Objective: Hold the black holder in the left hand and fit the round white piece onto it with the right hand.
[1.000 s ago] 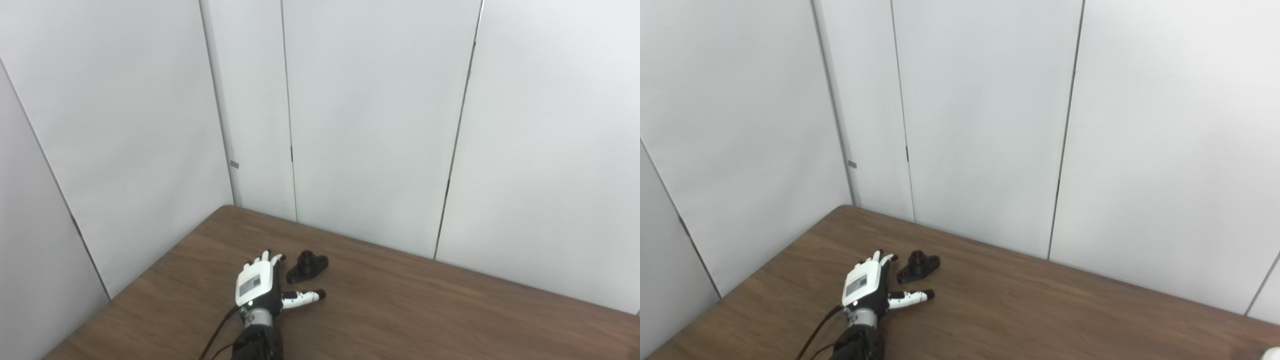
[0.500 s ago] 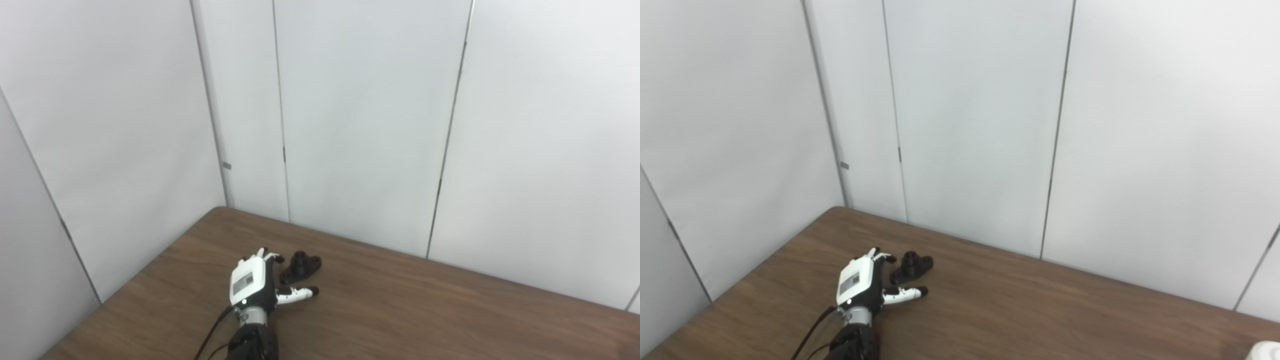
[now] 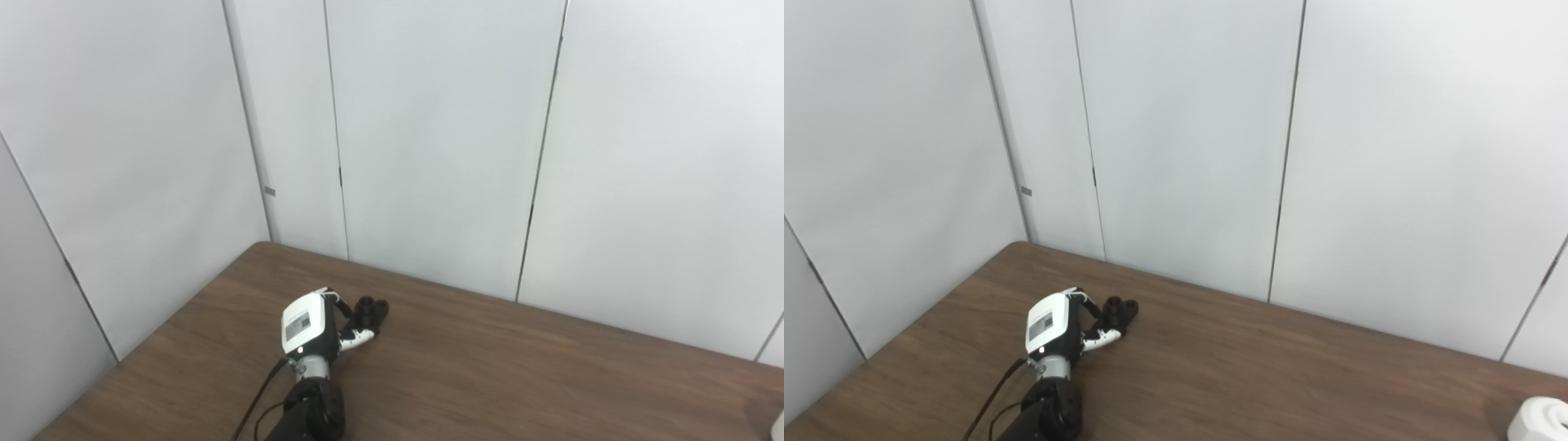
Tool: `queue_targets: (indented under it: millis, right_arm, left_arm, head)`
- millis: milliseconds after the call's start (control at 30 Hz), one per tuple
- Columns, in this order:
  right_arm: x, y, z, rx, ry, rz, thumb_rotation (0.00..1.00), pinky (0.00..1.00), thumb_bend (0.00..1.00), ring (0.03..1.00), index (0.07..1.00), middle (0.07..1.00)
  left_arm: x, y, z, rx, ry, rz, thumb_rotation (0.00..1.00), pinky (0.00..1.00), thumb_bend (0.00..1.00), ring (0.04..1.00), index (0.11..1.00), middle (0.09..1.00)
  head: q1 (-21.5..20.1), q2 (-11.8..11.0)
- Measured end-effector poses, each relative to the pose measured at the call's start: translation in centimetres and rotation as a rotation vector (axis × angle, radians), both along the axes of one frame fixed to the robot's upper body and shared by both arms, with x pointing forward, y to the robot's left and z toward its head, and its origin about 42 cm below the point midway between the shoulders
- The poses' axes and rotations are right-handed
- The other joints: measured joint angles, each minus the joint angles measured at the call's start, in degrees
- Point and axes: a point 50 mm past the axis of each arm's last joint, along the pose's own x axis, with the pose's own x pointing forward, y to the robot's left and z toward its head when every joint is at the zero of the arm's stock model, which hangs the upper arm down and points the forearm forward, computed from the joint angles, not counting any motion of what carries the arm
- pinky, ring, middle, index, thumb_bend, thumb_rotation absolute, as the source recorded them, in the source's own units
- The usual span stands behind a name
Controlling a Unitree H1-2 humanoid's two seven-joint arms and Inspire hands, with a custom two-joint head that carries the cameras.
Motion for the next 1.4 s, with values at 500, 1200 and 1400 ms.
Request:
queue_targets:
  millis: [500,1200,1400]
  right_arm:
    - [0.3,0.1,-0.3,0.037,-0.009,-0.028,0.75,0.71,0.58,0.892,0.957,1.0]
    - [1.5,2.3,-0.9,0.058,-0.061,0.01,0.68,0.69,0.59,0.853,0.898,0.96]
    - [1.7,3.2,-0.9,0.051,-0.059,0.02,0.64,0.69,0.61,0.842,0.895,0.944]
  left_arm:
    - [-2.2,-2.8,0.6,0.031,0.016,-0.169,0.05,0.8,0.52,0.838,0.483,0.824]
    - [-3.6,-10.9,0.8,0.006,0.092,-0.624,0.05,1.0,0.52,0.943,0.482,0.926]
    - [-5.2,-14.3,0.1,-0.018,0.088,-0.782,0.05,1.0,0.52,0.944,0.483,0.924]
  head:
    - [-4.56,-0.09]
    - [-17.57,0.44]
    - [-21.44,1.14]
